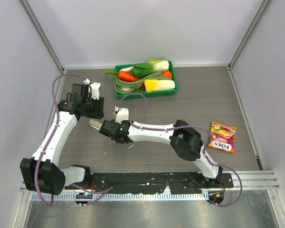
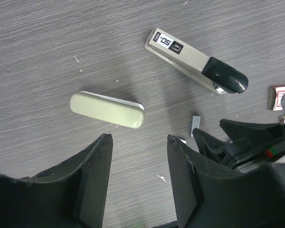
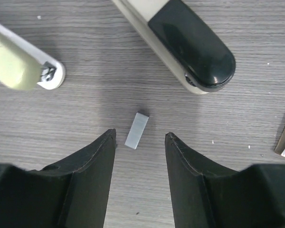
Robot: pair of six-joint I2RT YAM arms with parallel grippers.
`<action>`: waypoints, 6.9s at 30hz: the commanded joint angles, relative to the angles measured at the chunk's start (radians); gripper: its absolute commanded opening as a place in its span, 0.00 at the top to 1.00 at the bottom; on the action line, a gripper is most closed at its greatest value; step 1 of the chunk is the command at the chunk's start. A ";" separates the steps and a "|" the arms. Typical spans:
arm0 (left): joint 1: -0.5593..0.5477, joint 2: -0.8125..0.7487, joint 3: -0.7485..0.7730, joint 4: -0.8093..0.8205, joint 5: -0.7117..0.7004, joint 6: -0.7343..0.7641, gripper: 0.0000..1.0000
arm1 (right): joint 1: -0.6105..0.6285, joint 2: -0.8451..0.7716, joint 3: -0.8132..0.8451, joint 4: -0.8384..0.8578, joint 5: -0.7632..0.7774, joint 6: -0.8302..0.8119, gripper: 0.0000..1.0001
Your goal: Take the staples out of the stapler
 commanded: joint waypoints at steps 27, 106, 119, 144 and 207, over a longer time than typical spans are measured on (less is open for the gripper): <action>0.026 0.007 -0.006 0.067 -0.013 -0.021 0.46 | -0.007 0.073 -0.024 0.056 -0.050 0.076 0.56; -0.407 0.132 -0.017 0.210 -0.093 0.014 0.46 | -0.165 -0.587 -0.845 0.162 0.114 -0.013 0.95; -0.407 0.124 -0.021 0.211 -0.100 0.014 0.46 | -0.185 -0.562 -0.853 0.193 0.079 -0.039 0.95; -0.407 0.113 -0.046 0.226 -0.110 0.038 0.45 | -0.188 -0.538 -0.856 0.207 0.077 -0.057 0.96; -0.407 0.103 -0.056 0.211 -0.076 0.041 0.46 | -0.214 -0.571 -0.819 0.277 0.033 -0.140 0.73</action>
